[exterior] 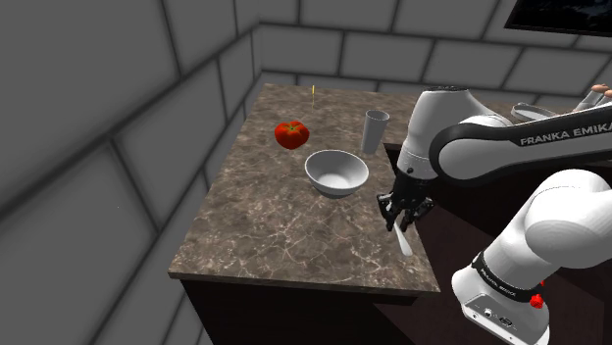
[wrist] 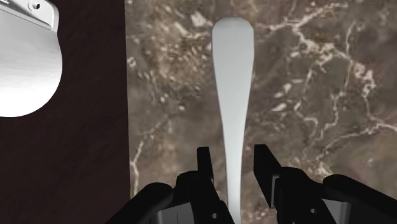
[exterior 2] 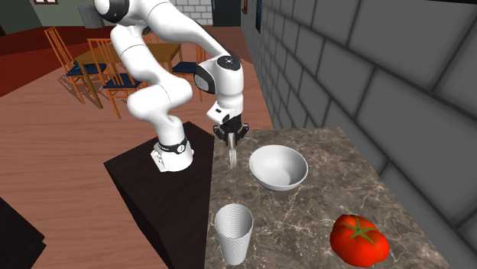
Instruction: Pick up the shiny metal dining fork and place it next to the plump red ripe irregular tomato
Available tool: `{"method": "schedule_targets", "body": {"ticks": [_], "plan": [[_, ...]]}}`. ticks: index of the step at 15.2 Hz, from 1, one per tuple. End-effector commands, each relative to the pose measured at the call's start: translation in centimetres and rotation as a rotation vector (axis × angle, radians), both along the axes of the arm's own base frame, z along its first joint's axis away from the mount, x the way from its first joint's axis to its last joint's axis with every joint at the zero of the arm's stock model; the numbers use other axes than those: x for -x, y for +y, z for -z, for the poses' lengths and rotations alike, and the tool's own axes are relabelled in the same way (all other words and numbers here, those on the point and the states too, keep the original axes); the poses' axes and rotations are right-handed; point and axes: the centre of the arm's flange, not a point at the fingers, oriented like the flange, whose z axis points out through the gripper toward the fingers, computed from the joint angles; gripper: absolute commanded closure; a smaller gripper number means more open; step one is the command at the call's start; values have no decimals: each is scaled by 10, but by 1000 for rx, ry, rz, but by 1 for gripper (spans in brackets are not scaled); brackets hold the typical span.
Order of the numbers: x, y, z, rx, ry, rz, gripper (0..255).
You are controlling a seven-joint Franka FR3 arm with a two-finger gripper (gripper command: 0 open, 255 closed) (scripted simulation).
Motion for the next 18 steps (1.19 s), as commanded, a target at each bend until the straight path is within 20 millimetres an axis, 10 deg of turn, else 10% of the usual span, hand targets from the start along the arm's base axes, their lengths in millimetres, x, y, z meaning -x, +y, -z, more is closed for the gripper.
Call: {"method": "schedule_targets", "body": {"ticks": [1, 18], "plan": [[1, -1, -10, 0, 0, 0, 255], [1, -1, -100, 0, 0, 0, 255]]}}
